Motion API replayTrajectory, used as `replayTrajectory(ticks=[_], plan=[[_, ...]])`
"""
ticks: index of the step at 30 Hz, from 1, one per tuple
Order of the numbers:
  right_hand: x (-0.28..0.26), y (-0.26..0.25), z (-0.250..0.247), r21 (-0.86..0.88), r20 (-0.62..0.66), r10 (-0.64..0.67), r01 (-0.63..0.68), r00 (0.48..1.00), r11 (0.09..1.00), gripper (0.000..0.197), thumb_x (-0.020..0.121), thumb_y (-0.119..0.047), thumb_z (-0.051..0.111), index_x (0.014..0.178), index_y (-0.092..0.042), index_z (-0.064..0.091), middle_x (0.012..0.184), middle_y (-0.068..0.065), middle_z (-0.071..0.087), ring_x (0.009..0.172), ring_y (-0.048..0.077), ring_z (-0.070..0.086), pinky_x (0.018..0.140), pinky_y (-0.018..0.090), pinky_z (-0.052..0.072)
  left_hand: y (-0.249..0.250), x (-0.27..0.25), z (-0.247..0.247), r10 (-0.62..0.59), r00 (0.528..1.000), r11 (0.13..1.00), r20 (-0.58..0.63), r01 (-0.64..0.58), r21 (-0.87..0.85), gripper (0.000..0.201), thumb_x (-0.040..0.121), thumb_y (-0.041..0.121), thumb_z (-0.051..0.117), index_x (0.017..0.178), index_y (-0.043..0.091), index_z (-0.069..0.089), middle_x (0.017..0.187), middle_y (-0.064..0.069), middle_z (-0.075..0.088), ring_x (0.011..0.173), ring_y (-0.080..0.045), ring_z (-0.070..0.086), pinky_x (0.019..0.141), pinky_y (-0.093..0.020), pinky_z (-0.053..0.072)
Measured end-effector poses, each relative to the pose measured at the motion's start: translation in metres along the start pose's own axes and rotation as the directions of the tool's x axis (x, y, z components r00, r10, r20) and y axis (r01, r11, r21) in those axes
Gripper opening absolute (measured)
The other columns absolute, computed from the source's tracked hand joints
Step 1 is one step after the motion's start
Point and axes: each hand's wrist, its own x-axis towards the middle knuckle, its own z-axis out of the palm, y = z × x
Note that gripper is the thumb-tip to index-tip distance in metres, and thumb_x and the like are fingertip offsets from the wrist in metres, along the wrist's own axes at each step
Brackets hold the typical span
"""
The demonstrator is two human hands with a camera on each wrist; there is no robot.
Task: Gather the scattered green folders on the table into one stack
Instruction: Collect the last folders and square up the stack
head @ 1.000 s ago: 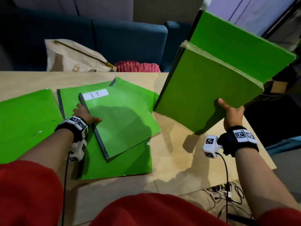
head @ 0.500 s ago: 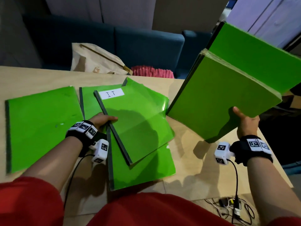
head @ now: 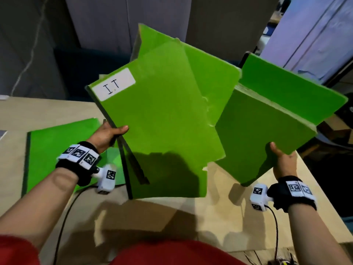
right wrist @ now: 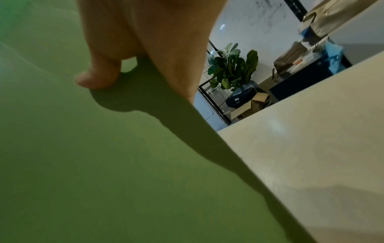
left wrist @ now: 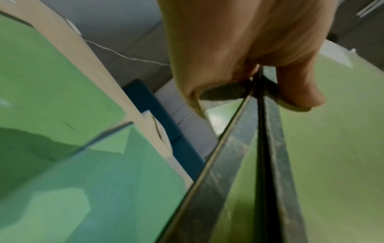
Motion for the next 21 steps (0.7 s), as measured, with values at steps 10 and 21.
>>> replayTrajectory(ticks=[10,21], plan=[[-0.015,0.025,0.007,0.016,0.206,0.061,-0.065,0.977,0.998,0.019,0.086,0.003,0.051,0.094,-0.011,0.06,0.069,-0.011,0.074,0.063,0.006,0.069,0.058,0.02,0.057,0.008,0.026,0.135,0.103,0.978,0.995,0.181,-0.099,-0.033,0.038,0.08,-0.006,0.059,0.118,0.001,0.053,0.085,0.012,0.07,0.08,-0.009,0.065,0.079,-0.021,0.053],[-0.015,0.033,0.004,0.15,0.177,0.075,-0.102,0.981,0.983,0.023,0.093,-0.003,0.038,0.092,-0.013,0.059,0.069,-0.008,0.074,0.063,0.008,0.069,0.058,0.025,0.056,-0.014,0.026,0.154,-0.108,0.922,0.984,0.373,0.047,0.17,0.085,0.024,0.06,0.083,0.092,0.017,0.054,0.078,0.008,0.063,0.079,-0.008,0.06,0.078,-0.029,0.05]])
